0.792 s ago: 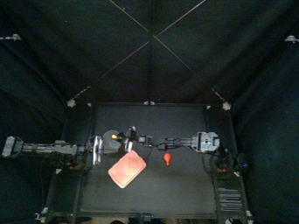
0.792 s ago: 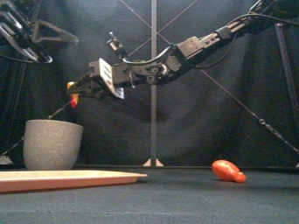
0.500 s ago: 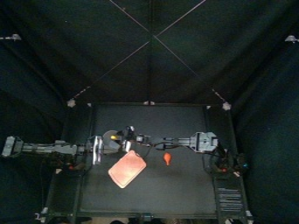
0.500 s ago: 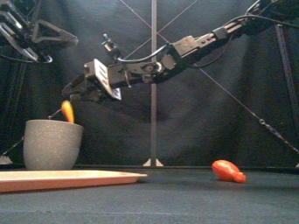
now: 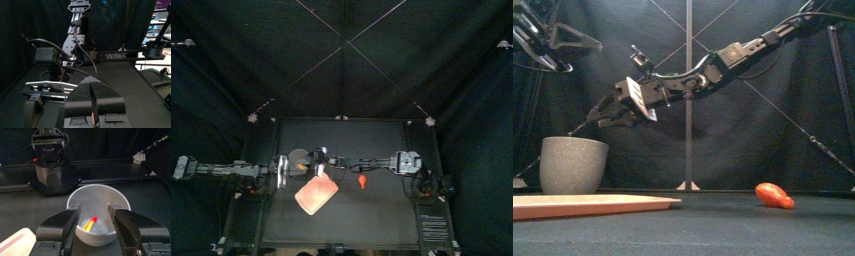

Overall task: Pick the shrimp then place it in the grey bowl
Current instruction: Drop shrimp in the grey bowl and return to neutral

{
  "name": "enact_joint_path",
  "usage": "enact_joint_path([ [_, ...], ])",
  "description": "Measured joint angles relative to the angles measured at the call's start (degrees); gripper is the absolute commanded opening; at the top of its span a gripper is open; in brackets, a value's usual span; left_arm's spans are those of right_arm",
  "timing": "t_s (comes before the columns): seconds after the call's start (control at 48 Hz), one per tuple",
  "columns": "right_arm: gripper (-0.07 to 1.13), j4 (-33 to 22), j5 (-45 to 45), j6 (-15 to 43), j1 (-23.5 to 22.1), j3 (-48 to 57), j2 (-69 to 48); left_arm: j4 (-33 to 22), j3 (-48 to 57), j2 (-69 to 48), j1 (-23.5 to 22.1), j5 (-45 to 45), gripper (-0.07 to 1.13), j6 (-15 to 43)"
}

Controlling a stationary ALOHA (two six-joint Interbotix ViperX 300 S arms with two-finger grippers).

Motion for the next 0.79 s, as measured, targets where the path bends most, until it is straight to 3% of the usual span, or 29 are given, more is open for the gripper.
enact_joint_path([
  [0.479, 0.84, 2.0, -4.1, 0.0, 5.1, 25.0, -18.8, -0.1, 1.1, 0.0, 0.1, 0.0, 0.12, 0.0],
  [0.792, 0.84, 4.0, -6.4, 0.2, 5.1, 36.2, -28.5, -1.1, 1.8, 0.0, 0.2, 0.0, 0.12, 0.0],
])
